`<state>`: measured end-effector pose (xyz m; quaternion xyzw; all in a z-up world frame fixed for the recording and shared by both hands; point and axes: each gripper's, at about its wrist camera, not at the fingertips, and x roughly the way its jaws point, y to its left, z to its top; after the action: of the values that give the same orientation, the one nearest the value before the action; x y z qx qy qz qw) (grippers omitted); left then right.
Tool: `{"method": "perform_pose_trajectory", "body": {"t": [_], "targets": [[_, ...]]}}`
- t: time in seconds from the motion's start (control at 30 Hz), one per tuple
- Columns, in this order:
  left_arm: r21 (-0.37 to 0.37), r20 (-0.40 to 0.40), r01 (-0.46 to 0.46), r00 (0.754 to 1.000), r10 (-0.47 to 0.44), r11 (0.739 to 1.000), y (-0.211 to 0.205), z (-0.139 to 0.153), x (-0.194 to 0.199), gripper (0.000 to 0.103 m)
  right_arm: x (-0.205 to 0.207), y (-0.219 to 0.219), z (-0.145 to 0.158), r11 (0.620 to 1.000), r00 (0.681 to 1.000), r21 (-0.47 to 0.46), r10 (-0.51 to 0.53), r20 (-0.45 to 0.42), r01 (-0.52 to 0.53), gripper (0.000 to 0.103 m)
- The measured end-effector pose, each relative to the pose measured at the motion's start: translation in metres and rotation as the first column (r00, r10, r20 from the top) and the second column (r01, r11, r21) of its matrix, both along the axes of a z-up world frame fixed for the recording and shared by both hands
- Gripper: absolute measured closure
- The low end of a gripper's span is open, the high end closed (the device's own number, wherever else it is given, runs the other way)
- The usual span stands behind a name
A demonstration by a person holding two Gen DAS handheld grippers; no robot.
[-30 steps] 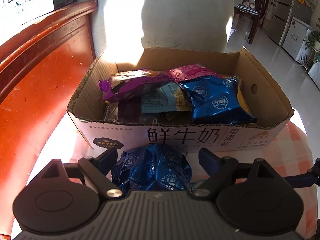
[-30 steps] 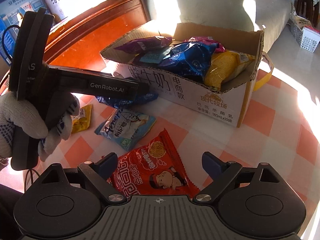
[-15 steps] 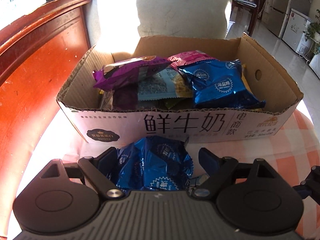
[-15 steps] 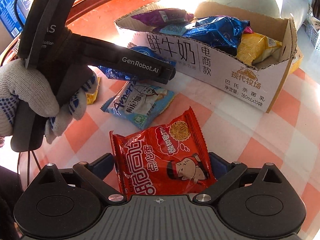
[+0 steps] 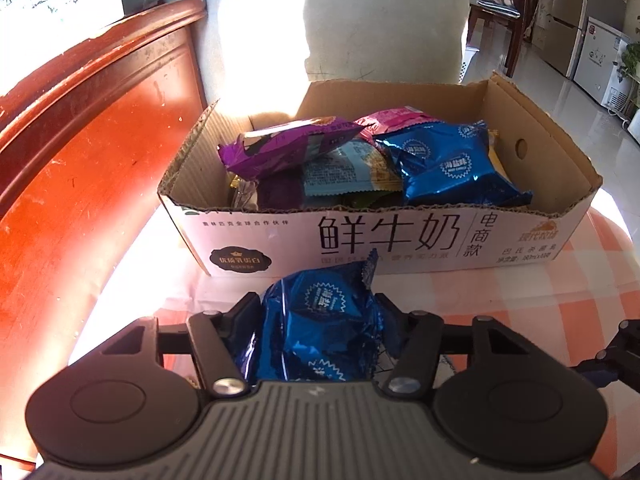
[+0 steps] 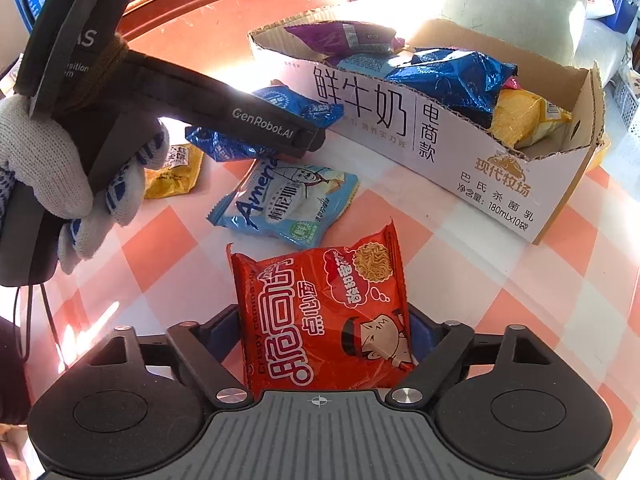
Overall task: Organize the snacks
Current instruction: 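Grasp dark blue bag with left gripper while right gripper grasps red bag, then lift dark blue bag and red bag and carry both over the box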
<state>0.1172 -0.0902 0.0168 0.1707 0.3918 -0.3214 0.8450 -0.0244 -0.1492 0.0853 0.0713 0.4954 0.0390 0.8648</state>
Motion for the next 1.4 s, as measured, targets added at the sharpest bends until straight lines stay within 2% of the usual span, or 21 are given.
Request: {"method": "perform_pose_trajectory", "body": {"t": [0.17,0.3,0.63,0.97,1.4], "targets": [[-0.015,-0.003,-0.017,1.000,0.017,1.000,0.010,0.006,-0.012,0.050,-0.003,0.003,0.002,1.000,1.000,0.010,0.007,0.002,-0.007,0.027],[-0.015,0.011,-0.027,1.000,0.027,1.000,0.018,0.010,-0.022,0.050,-0.002,-0.002,0.007,0.999,1.000,0.032,-0.015,0.004,0.015,0.027],[-0.076,0.008,-0.086,0.996,0.087,0.993,0.050,0.029,-0.050,0.050,-0.019,-0.022,0.035,0.983,0.985,0.088,-0.164,0.049,0.159,0.027],[-0.087,0.052,-0.070,0.996,0.075,0.994,0.046,0.038,-0.058,0.050,-0.013,-0.022,0.046,0.980,0.979,0.092,-0.184,0.087,0.176,0.027],[-0.159,0.128,-0.066,0.988,0.087,0.985,0.046,0.065,-0.065,0.050,-0.007,-0.036,0.076,0.964,0.949,0.125,-0.256,0.186,0.236,0.027]]}}
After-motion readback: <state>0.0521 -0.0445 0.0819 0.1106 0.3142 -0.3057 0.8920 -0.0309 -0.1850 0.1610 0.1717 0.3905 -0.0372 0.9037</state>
